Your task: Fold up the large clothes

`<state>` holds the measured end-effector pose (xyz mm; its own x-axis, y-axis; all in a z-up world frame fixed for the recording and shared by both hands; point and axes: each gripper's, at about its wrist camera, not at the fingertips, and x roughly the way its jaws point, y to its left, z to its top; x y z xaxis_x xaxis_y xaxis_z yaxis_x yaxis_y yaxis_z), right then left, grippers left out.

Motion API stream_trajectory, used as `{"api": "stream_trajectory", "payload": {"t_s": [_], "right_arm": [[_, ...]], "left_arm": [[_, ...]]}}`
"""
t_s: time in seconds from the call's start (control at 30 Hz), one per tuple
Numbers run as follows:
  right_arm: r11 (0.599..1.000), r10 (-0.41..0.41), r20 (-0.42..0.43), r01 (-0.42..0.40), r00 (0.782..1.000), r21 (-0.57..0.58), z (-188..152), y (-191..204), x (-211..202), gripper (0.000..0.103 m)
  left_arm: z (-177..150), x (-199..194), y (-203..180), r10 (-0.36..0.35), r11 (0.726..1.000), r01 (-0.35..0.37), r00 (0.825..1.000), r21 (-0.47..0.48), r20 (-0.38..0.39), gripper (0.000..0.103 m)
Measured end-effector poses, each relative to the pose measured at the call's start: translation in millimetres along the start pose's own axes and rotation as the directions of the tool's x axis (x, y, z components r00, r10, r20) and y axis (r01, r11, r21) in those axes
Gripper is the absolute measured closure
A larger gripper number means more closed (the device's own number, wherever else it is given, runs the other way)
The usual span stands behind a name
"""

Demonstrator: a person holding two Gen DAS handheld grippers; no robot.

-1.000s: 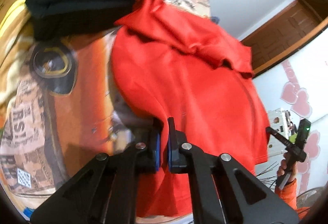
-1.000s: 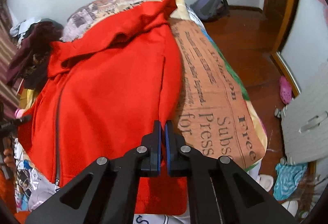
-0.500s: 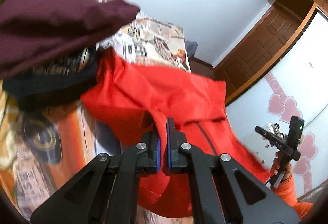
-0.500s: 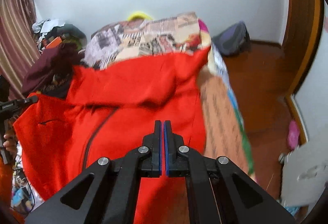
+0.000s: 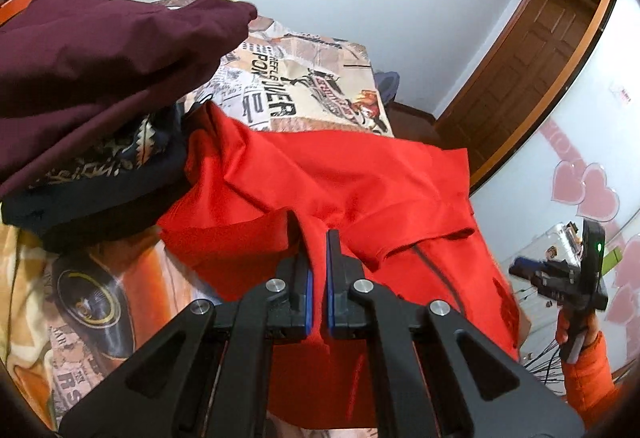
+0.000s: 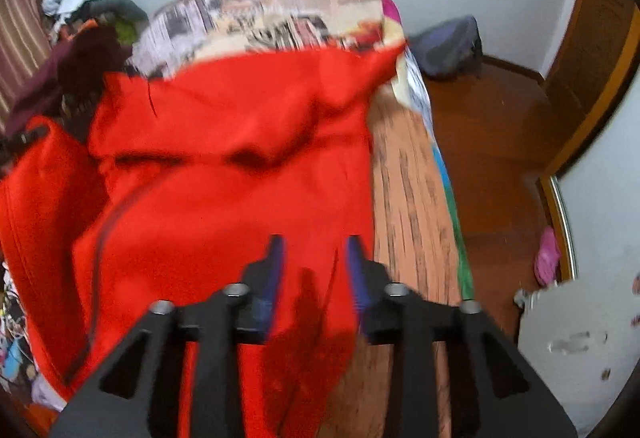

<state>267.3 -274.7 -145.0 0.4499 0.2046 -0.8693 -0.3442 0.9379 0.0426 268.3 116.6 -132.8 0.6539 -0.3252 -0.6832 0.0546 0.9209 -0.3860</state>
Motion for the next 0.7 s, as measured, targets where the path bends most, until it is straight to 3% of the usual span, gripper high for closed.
{"api": "stream_trajectory", "payload": {"t_s": [0.2,0.3,0.43,0.57,0.67,0.7], "right_arm": [[0.997,0.025,-0.074,-0.019,0.997,0.079,-49,-4,1,0.062],[0.991,0.049,-0.048,-0.043,0.998,0.124,-64,-5,-3,0.053],[0.99,0.066,-0.062,-0.058,0.996,0.125,-71,2,-5,0.05],[0.976,0.137,-0.043,-0.127,0.99,0.178,-72,3,0,0.047],[0.971,0.142,-0.015,-0.136,0.99,0.199,-66,5,1,0.063],[0.968,0.153,-0.011,-0.148,0.988,0.205,-64,5,1,0.083]], "left_arm": [[-12,-13,7,0.009,1.0,-0.009,1.0,-0.026,-0.004,0.1],[-18,-16,10,-0.001,0.999,0.001,1.0,-0.05,-0.011,0.1],[-27,-19,8,0.004,0.999,-0.005,1.0,-0.054,-0.021,0.1],[-35,-21,6,0.007,0.999,-0.008,1.0,-0.045,-0.029,0.1],[-38,-21,7,0.008,0.998,-0.01,0.999,-0.054,-0.037,0.1],[-38,-23,7,0.007,0.998,-0.009,0.999,-0.055,-0.034,0.1]]}}
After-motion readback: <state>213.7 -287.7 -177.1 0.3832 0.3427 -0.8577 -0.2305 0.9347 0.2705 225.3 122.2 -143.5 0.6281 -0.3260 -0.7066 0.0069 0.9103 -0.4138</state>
